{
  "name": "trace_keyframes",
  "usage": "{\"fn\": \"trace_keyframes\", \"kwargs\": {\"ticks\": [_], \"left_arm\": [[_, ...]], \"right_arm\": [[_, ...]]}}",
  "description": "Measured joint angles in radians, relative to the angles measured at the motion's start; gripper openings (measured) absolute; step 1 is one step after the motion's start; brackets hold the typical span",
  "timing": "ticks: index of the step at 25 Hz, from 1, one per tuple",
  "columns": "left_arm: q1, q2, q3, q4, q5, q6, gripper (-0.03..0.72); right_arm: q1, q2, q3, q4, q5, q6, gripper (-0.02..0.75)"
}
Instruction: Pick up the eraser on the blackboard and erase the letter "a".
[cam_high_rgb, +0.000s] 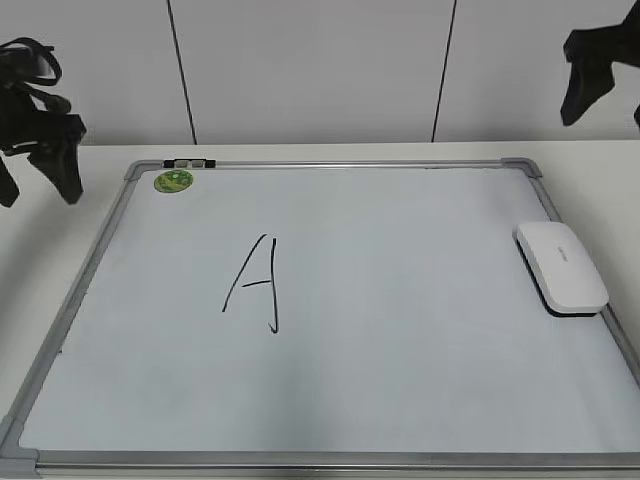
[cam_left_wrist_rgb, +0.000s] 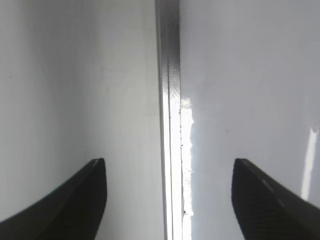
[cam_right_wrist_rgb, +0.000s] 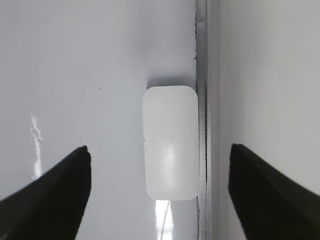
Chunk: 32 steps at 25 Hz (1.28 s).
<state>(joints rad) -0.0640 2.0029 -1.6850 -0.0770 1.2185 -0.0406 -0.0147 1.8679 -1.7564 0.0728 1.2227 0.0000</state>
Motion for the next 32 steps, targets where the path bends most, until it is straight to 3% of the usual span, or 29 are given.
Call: {"fn": "trace_keyframes", "kwargs": {"ticks": [5, 8, 13, 19, 22, 32], "left_arm": [[-0.005, -0.048, 0.0, -0.024, 0.003, 0.0, 0.567], [-0.03, -0.105, 0.0, 0.022, 0.004, 0.001, 0.565], [-0.086, -0.23, 0.0, 0.106, 0.009, 0.002, 0.545], [-0.14, -0.366, 0.036, 0.124, 0.014, -0.015, 0.533], [-0.15, -0.44, 0.112, 0.127, 0.015, -0.024, 0.533], [-0.15, -0.827, 0.58, 0.151, -0.062, -0.082, 0.517]], "right_arm": [[0.0, -0.097, 0.0, 0.004, 0.012, 0.016, 0.569], [0.002, -0.14, 0.006, 0.037, 0.016, 0.022, 0.545], [0.032, -0.202, 0.074, 0.06, 0.021, 0.023, 0.539], [0.069, -0.299, 0.231, 0.073, 0.021, 0.026, 0.536], [0.07, -0.381, 0.32, 0.073, 0.021, 0.026, 0.536], [0.071, -0.741, 0.557, 0.071, 0.016, 0.026, 0.536]]}}
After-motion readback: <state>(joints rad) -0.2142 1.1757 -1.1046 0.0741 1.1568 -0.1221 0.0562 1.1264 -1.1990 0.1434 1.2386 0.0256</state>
